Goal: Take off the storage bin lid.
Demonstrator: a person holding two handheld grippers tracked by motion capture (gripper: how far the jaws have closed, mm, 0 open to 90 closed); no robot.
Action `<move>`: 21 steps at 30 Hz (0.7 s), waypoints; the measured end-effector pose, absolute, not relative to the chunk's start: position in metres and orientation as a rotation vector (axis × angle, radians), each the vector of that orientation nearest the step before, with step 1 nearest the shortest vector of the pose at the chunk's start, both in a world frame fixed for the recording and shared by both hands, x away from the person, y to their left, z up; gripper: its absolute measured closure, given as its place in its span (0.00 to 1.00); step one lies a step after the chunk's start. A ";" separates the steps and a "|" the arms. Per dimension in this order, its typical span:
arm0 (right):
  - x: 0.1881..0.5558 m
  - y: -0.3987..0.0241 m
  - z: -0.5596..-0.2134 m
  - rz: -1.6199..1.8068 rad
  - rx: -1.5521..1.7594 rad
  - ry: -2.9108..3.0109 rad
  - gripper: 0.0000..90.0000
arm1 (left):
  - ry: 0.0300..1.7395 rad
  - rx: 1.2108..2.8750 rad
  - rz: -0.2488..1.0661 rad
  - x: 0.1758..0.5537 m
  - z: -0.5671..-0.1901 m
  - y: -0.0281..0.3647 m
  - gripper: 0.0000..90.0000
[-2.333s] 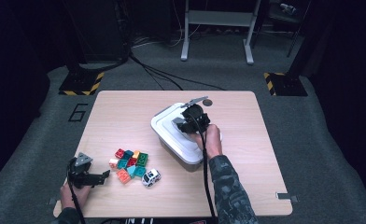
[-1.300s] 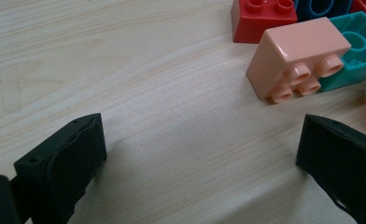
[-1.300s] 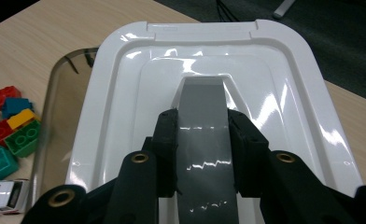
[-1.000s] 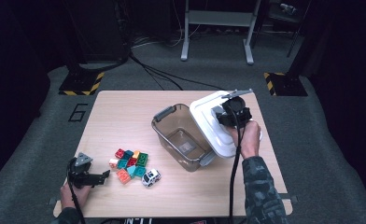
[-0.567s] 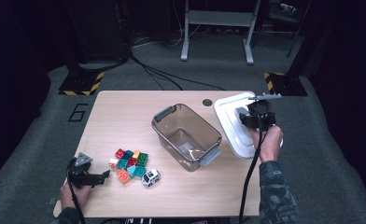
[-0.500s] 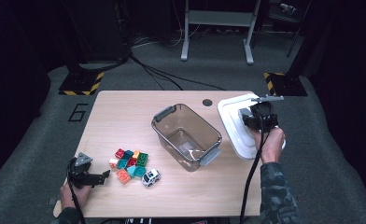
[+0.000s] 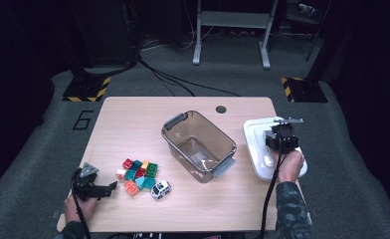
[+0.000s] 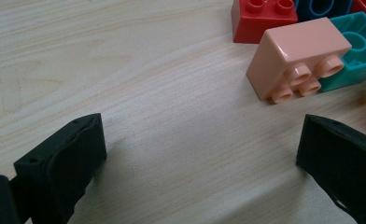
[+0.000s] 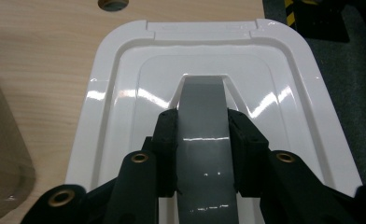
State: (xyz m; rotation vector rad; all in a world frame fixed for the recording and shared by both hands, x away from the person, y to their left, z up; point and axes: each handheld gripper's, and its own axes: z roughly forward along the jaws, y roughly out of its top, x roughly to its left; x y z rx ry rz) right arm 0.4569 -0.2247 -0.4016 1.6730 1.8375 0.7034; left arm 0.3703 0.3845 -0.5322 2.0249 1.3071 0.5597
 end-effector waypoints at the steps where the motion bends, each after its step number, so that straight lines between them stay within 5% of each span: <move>1: 0.458 -0.225 -0.407 0.701 1.685 1.839 0.75 | 1.307 2.025 0.559 0.370 -0.532 0.385 0.01; 21: 0.476 -0.209 -0.482 0.619 1.794 1.844 0.74 | 1.299 2.031 0.563 0.371 -0.532 0.385 0.01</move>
